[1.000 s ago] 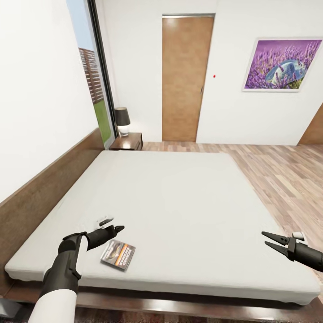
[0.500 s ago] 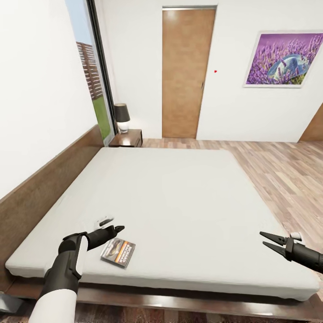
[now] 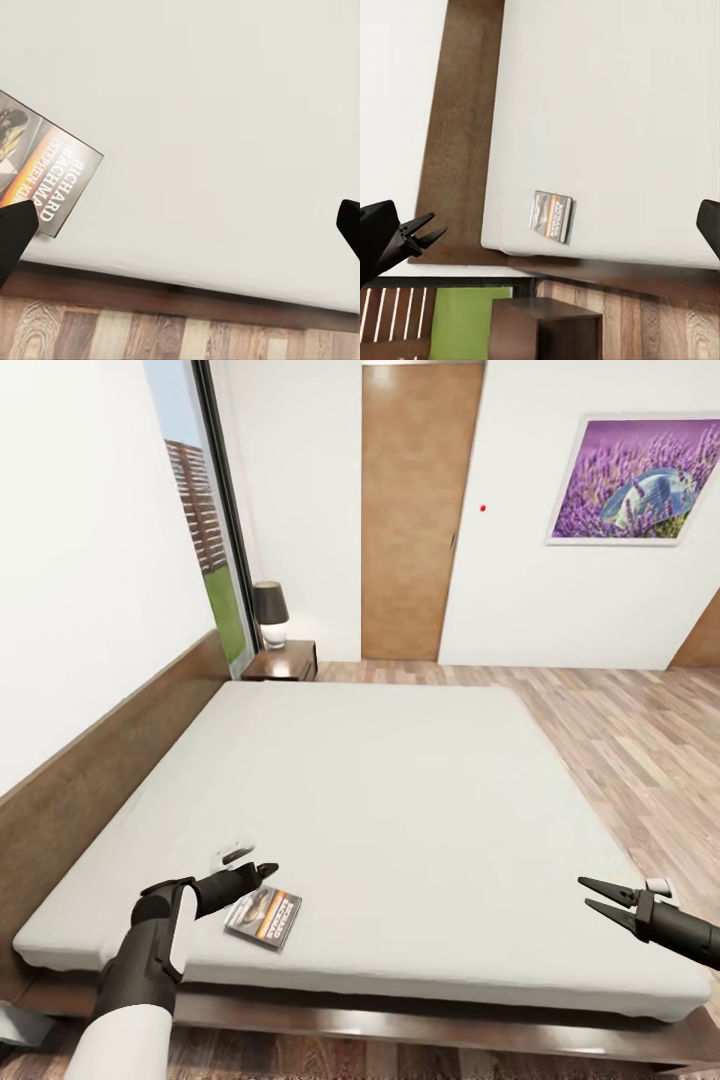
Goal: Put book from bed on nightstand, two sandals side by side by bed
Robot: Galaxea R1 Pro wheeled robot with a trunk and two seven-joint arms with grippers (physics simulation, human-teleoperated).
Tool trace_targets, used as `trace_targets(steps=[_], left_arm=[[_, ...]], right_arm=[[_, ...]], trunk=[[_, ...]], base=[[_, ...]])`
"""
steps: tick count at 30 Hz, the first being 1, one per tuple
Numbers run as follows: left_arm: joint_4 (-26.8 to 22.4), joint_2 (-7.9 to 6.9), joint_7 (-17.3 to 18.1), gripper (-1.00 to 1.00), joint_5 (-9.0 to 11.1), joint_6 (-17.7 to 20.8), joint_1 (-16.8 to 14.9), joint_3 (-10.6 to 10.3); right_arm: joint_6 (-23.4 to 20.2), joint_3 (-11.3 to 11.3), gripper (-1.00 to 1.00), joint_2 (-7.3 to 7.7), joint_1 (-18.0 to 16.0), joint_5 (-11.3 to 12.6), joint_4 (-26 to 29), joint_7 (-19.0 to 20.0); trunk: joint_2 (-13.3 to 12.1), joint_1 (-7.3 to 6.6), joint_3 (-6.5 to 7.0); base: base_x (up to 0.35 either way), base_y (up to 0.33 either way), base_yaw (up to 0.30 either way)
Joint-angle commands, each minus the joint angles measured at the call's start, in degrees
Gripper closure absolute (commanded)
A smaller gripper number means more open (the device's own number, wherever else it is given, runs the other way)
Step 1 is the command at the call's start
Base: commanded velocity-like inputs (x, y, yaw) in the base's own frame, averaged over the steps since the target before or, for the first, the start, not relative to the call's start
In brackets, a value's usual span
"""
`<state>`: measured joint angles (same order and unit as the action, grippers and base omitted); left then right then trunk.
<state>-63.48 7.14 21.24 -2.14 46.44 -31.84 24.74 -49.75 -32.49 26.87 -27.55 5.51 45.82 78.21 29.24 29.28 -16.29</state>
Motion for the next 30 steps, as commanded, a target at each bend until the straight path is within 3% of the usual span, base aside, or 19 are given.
trace_targets(steps=[1, 30], left_arm=[[-0.1, 0.11, 0.4, -1.0, -0.2, 0.3, -0.1, 0.2], [-0.1, 0.24, 0.4, -1.0, -0.2, 0.3, -0.1, 0.2]], right_arm=[[-0.4, 0.0, -1.0, 0.01, 0.0, 0.1, 0.0, 0.1], [-0.4, 0.0, -1.0, -0.06, 0.0, 0.3, 0.0, 0.1]], trunk=[[0.1, 0.02, -0.19], [0.1, 0.02, -2.61]], base=[[0.0, 0.0, 0.0], [0.0, 0.0, 0.0]])
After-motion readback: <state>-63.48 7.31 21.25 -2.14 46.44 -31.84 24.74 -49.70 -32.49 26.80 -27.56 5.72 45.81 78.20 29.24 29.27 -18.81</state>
